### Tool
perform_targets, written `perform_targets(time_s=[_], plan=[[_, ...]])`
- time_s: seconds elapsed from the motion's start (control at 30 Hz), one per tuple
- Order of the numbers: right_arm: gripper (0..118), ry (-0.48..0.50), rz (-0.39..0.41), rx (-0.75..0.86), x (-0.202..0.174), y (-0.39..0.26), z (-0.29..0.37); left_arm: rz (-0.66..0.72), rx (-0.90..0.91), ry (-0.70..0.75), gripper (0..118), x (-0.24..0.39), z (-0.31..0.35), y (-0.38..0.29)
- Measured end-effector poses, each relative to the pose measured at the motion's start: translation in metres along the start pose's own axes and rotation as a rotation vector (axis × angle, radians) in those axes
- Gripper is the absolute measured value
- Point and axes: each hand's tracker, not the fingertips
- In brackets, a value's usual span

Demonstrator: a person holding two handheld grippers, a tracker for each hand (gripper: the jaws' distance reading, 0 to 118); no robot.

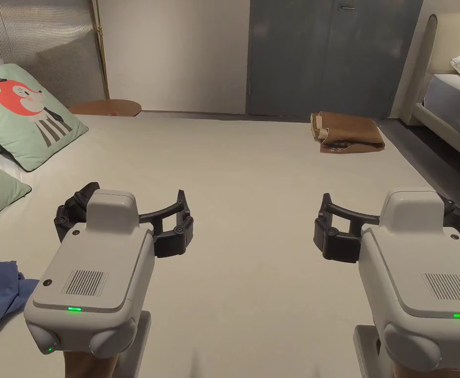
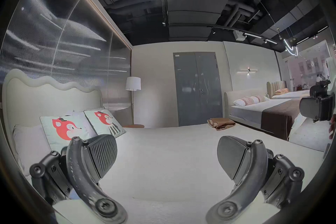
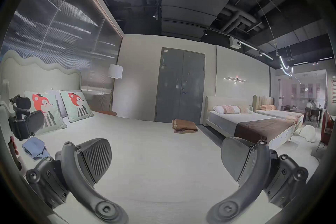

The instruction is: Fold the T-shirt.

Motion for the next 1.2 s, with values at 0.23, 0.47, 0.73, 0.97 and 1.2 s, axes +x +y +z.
perform_targets(time_s=[0.23, 0.47, 0.73, 0.97, 1.2], plan=[[118, 0.003, 0.004, 0.002, -0.0009, 0.0012, 0.0010, 0.001, -0.002, -0.001, 109, -0.0008, 0.0004, -0.0004], [118, 0.003, 0.007, 0.003, -0.0016, 0.0016, 0.0008, 0.003, -0.004, 0.002, 109, -0.0020, 0.0009, -0.0006], [118, 0.007, 0.005, 0.005, -0.0025, 0.0045, 0.0052, -0.004, -0.001, 0.000, 109, -0.0022, 0.0015, -0.0005], [118, 0.008, 0.005, 0.009, -0.0028, 0.0064, 0.0070, -0.019, 0.006, -0.001, 109, -0.0009, 0.0033, 0.0006], [118, 0.010, 0.006, 0.008, -0.0028, 0.0065, 0.0083, -0.023, 0.006, 0.001, 109, -0.0012, 0.0044, 0.0007]])
